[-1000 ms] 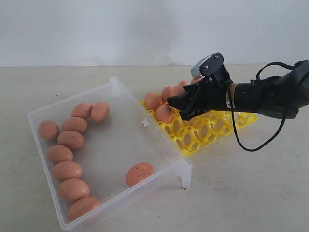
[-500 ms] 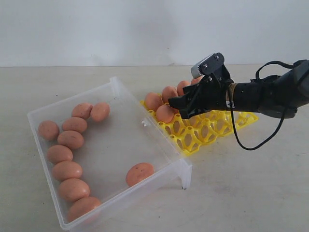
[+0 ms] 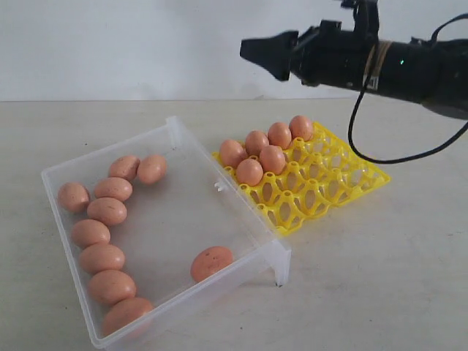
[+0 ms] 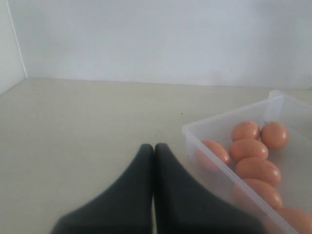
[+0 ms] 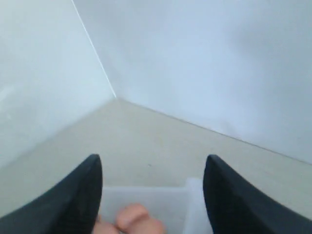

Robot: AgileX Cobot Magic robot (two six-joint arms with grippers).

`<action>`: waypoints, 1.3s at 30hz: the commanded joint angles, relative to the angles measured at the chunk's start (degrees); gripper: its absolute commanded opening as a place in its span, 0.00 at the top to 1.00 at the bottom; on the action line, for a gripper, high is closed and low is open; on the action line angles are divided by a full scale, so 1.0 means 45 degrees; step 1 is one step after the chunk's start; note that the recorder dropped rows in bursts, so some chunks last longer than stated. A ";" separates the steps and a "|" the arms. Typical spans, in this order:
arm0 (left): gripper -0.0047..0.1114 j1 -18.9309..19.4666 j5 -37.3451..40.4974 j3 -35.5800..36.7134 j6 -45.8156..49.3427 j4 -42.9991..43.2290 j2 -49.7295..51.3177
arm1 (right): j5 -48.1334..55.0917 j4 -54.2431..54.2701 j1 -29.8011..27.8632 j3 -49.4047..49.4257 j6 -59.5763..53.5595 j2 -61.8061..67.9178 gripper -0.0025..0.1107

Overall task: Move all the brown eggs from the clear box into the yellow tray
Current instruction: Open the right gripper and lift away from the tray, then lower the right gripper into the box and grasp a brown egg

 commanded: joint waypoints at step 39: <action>1.00 -0.0042 0.0000 -0.0053 0.0007 -0.0068 -0.0037 | 2.7274 1.7373 0.9000 -1.0074 -2.4445 0.4641 0.60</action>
